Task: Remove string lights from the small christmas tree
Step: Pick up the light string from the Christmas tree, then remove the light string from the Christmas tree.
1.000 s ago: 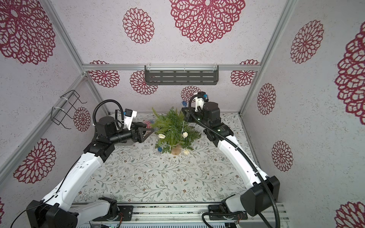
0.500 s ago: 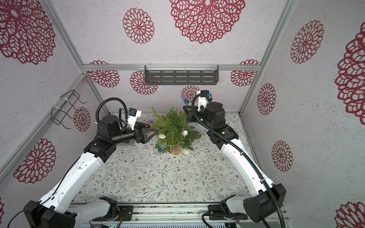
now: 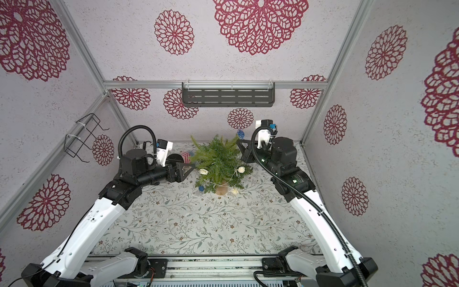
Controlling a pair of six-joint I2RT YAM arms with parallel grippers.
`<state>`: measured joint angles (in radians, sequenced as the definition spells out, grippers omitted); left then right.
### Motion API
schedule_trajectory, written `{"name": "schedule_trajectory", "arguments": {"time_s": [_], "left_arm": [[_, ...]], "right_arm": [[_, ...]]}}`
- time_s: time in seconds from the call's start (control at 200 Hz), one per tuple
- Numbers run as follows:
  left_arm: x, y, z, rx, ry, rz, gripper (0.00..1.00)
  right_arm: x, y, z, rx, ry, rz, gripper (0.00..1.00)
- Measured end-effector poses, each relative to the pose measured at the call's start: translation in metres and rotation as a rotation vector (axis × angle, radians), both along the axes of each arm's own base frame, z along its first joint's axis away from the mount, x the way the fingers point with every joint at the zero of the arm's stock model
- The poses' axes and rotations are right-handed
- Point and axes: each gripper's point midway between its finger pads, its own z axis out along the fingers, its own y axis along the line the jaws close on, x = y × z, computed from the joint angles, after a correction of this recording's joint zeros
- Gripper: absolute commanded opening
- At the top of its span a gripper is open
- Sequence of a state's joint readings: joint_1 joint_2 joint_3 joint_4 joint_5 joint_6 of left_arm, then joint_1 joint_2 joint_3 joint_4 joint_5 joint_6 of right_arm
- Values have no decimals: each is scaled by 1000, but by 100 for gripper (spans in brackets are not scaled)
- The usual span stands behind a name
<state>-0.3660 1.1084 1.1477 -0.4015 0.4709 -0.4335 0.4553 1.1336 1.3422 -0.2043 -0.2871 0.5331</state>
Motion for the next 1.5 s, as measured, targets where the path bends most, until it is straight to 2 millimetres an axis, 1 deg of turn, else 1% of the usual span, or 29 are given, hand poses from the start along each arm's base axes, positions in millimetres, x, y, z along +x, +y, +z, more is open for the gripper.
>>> {"name": "schedule_trajectory", "arguments": {"time_s": [0.125, 0.24, 0.39, 0.49, 0.695, 0.791, 0.916, 1.021, 1.256, 1.341, 1.496], "left_arm": [[-3, 6, -1, -14, 39, 42, 100], [-12, 7, -2, -45, 68, 52, 100], [-28, 3, -11, -68, 110, 36, 99], [-35, 2, -18, -79, 140, 32, 99], [-45, -8, -28, -96, 189, -1, 97], [-48, -13, -31, -105, 206, -11, 97], [-52, -16, -39, -110, 232, -20, 96], [-55, -19, -41, -113, 241, -26, 96], [-57, -18, -38, -117, 232, -24, 96], [-57, -17, -37, -116, 228, -20, 96], [-57, -15, -37, -113, 224, -9, 96]], "right_arm": [[-8, -5, -15, -20, 42, -3, 0], [-19, -10, -24, -31, 66, -4, 0], [-33, -17, -33, -46, 97, -4, 0], [-39, -18, -40, -60, 126, 4, 0], [-59, -17, -77, -109, 259, 61, 0], [-73, -13, -86, -109, 298, 119, 0], [-95, -7, -90, -86, 310, 215, 0], [-112, -4, -94, -81, 328, 284, 0], [-134, 0, -105, -115, 392, 383, 0], [-140, -1, -99, -121, 395, 405, 0], [-152, -2, -74, -113, 354, 443, 0]]}}
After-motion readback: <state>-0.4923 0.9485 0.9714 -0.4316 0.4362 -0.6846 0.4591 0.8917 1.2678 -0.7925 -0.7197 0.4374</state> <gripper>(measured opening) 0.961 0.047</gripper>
